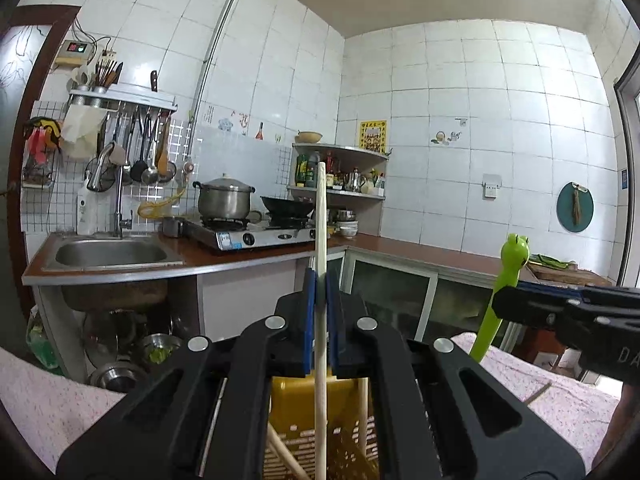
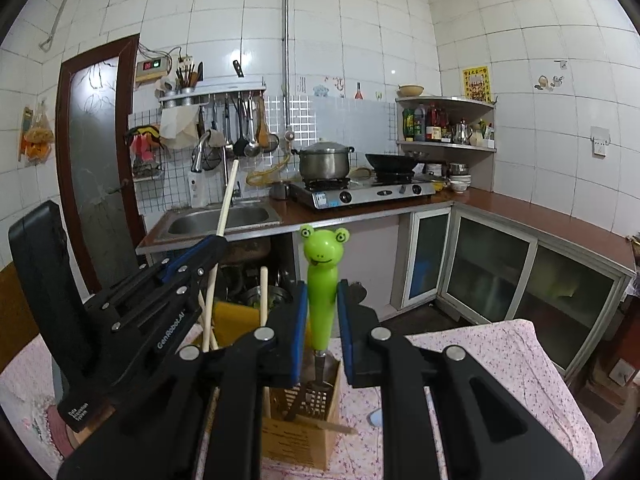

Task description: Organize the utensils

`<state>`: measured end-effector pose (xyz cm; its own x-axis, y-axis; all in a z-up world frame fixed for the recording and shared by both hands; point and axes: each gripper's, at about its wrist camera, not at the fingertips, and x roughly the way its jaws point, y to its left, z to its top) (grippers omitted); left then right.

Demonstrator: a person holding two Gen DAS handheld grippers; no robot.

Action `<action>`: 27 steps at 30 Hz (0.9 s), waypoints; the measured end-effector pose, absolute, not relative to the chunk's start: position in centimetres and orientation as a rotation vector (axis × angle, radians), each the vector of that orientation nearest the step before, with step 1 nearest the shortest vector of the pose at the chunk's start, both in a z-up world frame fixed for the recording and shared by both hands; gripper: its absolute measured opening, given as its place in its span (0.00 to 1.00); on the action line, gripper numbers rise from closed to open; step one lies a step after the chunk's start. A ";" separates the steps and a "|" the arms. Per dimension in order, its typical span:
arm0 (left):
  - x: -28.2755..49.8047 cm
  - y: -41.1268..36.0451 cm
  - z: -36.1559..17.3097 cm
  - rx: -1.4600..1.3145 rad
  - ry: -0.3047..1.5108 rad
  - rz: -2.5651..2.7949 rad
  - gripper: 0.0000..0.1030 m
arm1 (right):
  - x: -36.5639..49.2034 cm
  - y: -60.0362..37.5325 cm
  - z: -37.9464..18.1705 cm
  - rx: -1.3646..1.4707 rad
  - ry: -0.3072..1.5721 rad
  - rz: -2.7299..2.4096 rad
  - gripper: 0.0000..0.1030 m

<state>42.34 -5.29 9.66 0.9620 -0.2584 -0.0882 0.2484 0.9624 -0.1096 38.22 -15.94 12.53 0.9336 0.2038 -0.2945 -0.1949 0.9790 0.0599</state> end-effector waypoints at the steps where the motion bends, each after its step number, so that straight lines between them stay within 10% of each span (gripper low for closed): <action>1: 42.3 -5.2 9.2 -0.094 0.114 -0.254 0.04 | 38.2 -15.9 12.4 0.028 0.313 0.206 0.15; 7: 40.6 -4.1 8.9 -0.089 0.167 -0.247 0.05 | 38.7 -15.9 11.1 0.047 0.400 0.228 0.15; 12: 39.7 -2.6 9.5 -0.119 0.272 -0.236 0.26 | 39.1 -16.0 10.0 0.060 0.488 0.237 0.16; 16: 36.8 -1.3 10.4 -0.114 0.324 -0.190 0.61 | 38.2 -16.6 10.0 0.076 0.500 0.234 0.54; 22: 29.5 1.5 11.0 -0.117 0.322 -0.146 0.92 | 34.3 -17.4 10.1 0.111 0.465 0.235 0.65; 27: 22.5 3.6 10.7 -0.143 0.292 -0.093 0.95 | 28.4 -16.0 8.0 0.090 0.389 0.243 0.82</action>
